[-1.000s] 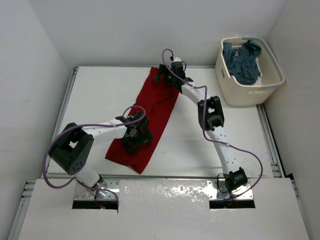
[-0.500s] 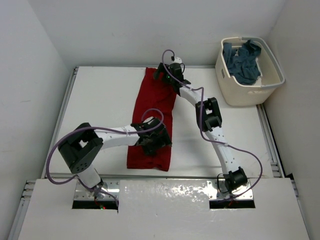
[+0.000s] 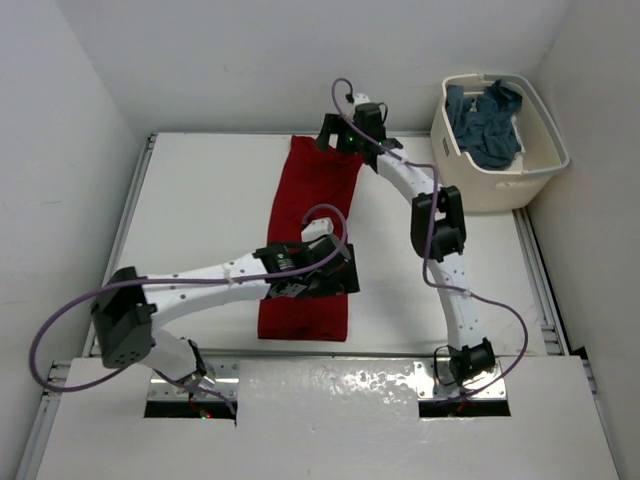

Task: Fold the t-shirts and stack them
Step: Rotate the tshirt 90 degrees, then grab the bottom of the folded rectangular tshirt with both arms

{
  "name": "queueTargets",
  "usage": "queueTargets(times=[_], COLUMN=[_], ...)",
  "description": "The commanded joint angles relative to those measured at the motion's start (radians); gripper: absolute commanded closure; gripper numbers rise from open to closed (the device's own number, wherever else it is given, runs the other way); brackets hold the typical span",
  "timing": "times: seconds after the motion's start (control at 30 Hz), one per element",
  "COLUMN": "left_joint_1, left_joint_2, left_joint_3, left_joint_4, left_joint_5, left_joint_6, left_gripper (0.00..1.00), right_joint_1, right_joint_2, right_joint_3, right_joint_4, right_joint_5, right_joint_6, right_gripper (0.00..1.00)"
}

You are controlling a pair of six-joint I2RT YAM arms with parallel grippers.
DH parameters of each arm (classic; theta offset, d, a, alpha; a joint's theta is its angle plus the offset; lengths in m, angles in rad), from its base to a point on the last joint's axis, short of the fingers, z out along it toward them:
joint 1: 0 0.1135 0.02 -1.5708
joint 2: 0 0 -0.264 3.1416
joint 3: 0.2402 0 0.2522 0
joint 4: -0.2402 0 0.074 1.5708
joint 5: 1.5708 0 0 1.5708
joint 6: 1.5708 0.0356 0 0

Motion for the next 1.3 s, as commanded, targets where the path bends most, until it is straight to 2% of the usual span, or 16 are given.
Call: queueTargets(times=[0.0, 0.1, 0.2, 0.23, 0.3, 0.33, 0.4, 0.43, 0.5, 0.53, 0.63, 0.87, 0.97, 1.0, 1.2, 1.27], left_joint_1=[-0.01, 0.041, 0.142, 0.185, 0.307, 0.338, 0.383, 0.386, 0.397, 0.398, 0.408, 0.415, 0.415, 0.415, 0.415, 0.415], left_joint_2=[-0.079, -0.18, -0.284, -0.309, -0.367, -0.378, -0.403, -0.408, -0.434, -0.441, -0.463, -0.507, -0.506, -0.504, -0.53, -0.546], left_joint_3=[0.03, -0.034, -0.139, -0.179, -0.289, -0.318, -0.378, -0.392, -0.441, -0.484, -0.567, -0.777, -0.797, -0.797, -0.832, -0.848], left_joint_4=[-0.171, -0.256, -0.247, -0.232, -0.194, -0.192, -0.166, -0.164, -0.131, -0.121, -0.048, 0.173, 0.201, 0.204, 0.189, 0.181], left_joint_5=[-0.127, -0.166, -0.135, -0.082, -0.033, 0.004, 0.042, 0.064, 0.098, 0.118, 0.191, 0.305, 0.3, 0.303, 0.34, 0.337], left_joint_6=[0.056, 0.026, 0.038, 0.053, 0.094, 0.099, 0.133, 0.13, 0.14, 0.137, 0.134, 0.098, 0.107, 0.108, 0.111, 0.105], left_gripper=[0.0, 0.0, 0.0, 0.0, 0.0, 0.0, 0.0, 0.0, 0.0, 0.0, 0.0, 0.03, 0.15, 0.23, 0.54, 0.57], right_joint_1=[0.023, 0.024, 0.035, 0.044, 0.076, 0.117, 0.177, 0.2, 0.281, 0.314, 0.443, 0.593, 0.613, 0.619, 0.664, 0.667], right_joint_2=[-0.241, -0.322, -0.477, -0.535, -0.737, -0.803, -0.982, -1.038, -1.19, -1.235, -1.363, -1.407, -1.37, -1.358, -1.298, -1.283], right_joint_3=[-0.028, -0.037, -0.224, -0.417, -0.636, -0.836, -1.011, -1.165, -1.299, -1.417, -1.604, -1.812, -1.855, -1.855, -1.858, -1.869], right_joint_4=[-0.027, -0.139, -0.234, -0.234, -0.201, -0.179, -0.179, -0.186, -0.194, -0.19, -0.155, 0.039, 0.16, 0.178, 0.188, 0.208], right_joint_5=[-0.059, -0.012, -0.01, 0.043, 0.103, 0.158, 0.174, 0.179, 0.209, 0.209, 0.196, 0.248, 0.246, 0.251, 0.283, 0.268], right_joint_6=[-0.105, -0.159, -0.191, -0.182, -0.187, -0.17, -0.132, -0.09, -0.046, -0.004, 0.133, 0.37, 0.442, 0.467, 0.551, 0.566], right_gripper=[0.01, 0.01, 0.01, 0.01, 0.01, 0.01, 0.01, 0.01, 0.01, 0.01, 0.01, 0.01, 0.03, 0.04, 0.12, 0.18])
